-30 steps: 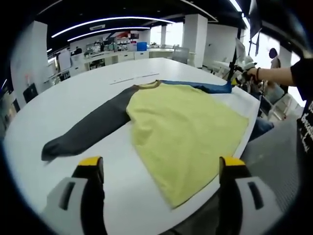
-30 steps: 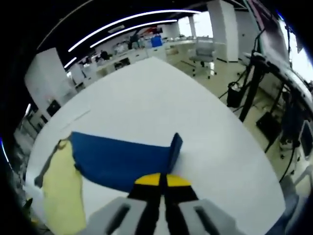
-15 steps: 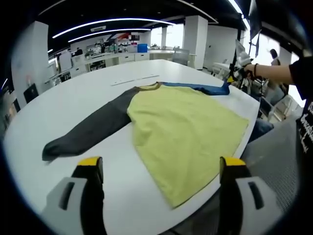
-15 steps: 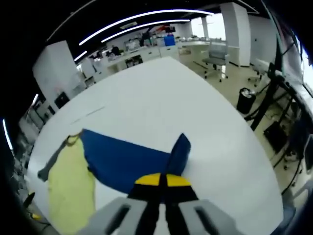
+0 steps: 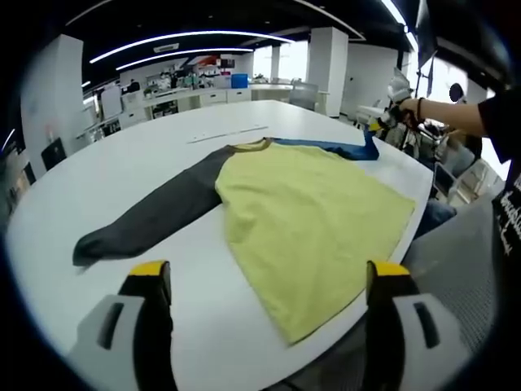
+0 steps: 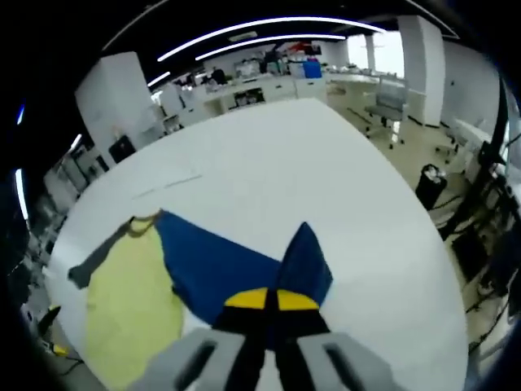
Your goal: Fold the garment on the visible template until the final outline fits inside the template.
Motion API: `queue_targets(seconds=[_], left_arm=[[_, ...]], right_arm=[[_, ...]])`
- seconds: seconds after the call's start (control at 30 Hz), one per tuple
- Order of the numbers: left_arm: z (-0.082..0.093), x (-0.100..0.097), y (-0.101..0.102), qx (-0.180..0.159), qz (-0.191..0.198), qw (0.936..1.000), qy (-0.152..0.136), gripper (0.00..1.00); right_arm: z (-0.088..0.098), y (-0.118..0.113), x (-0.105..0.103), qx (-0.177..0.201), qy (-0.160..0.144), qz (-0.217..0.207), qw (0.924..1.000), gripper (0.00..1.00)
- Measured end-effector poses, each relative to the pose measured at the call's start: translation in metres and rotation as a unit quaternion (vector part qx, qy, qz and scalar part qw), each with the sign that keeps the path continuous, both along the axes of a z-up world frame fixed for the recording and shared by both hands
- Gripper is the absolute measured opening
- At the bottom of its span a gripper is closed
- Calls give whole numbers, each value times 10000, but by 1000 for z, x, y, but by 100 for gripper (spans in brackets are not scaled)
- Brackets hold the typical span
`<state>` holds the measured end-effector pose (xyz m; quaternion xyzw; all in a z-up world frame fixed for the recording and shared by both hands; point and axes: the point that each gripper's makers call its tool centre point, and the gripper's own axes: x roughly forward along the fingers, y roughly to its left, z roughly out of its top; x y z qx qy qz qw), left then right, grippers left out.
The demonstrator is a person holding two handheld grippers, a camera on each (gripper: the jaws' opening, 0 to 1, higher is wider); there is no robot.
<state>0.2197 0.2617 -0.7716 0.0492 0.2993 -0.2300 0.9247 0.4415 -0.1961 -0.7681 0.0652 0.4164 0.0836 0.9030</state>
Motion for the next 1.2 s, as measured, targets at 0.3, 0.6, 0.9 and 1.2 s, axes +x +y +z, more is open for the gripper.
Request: queue_targets(seconds=[0.3, 0.6, 0.9, 1.2], left_arm=[[6, 4, 2, -101, 109, 9998, -127, 98], [3, -1, 1, -80, 38, 9999, -67, 97], [1, -4, 2, -110, 75, 9999, -27, 97], [-2, -6, 6, -121, 99, 9999, -3, 97]], right_arm=[[9, 29, 16, -158, -48, 434, 9989, 0], [19, 65, 27, -279, -77, 822, 9962, 0], [23, 100, 42, -399, -75, 1295, 9907, 0], [26, 126, 51, -490, -43, 1633, 9853, 0]])
